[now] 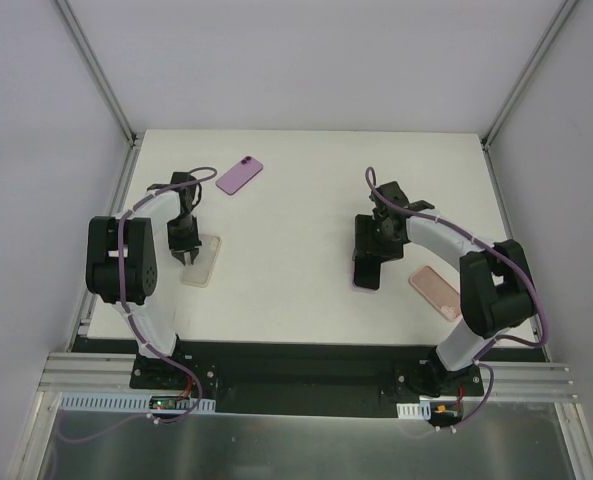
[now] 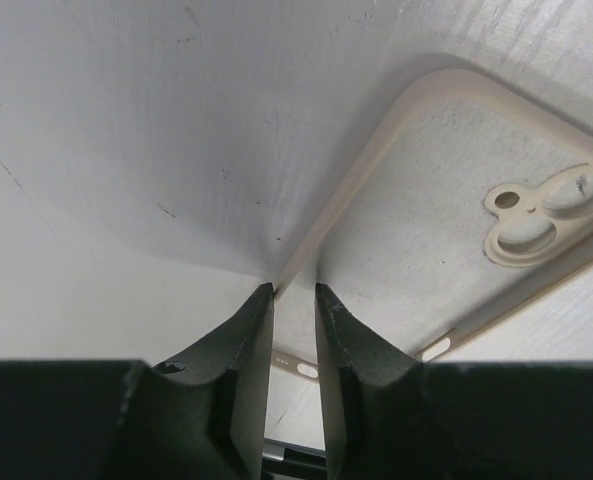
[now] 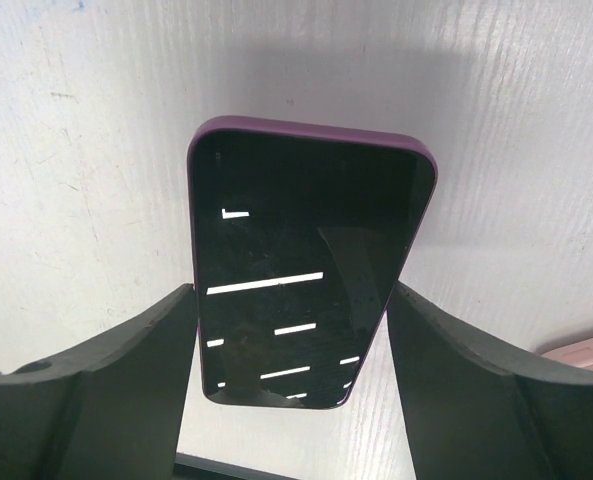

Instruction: Put the phone into the phone case

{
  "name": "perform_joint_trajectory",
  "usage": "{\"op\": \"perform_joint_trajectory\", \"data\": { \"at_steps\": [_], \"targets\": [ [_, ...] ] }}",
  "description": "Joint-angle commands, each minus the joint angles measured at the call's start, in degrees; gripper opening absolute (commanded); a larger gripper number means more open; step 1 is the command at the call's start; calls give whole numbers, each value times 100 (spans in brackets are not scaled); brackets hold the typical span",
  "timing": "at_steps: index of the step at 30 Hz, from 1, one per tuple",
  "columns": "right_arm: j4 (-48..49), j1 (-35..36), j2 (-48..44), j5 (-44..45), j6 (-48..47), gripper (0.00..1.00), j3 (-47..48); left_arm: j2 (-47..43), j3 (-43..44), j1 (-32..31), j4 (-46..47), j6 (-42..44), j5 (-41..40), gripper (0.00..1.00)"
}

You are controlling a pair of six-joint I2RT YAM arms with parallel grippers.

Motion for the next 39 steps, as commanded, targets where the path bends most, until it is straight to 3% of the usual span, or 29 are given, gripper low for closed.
{"op": "perform_joint_trajectory", "data": {
  "at_steps": [1,7,19,23,27,31,39],
  "targets": [
    [43,-24,-384,-89,-69,63,38,1,76,-9,12,80,314,20],
    [-10,-15,-463,-63,-77,63,47,-474,-47,0,101,159,-142,32],
    [-63,-24,-604,-45,-104,62,29,71,15,0,48,194,-28,31],
    [-89,-15,-683,-63,-112,62,29,71,-3,9,30,142,199,23],
    [-124,-15,-823,-63,-112,62,12,-166,-143,-44,47,-42,778,3],
    [-159,-7,-964,-167,-51,62,-50,-535,-398,-500,83,-445,1008,0],
    [-45,291,-1315,-282,221,61,-305,-1071,-741,-2361,530,-1939,1175,0]
  ]
}}
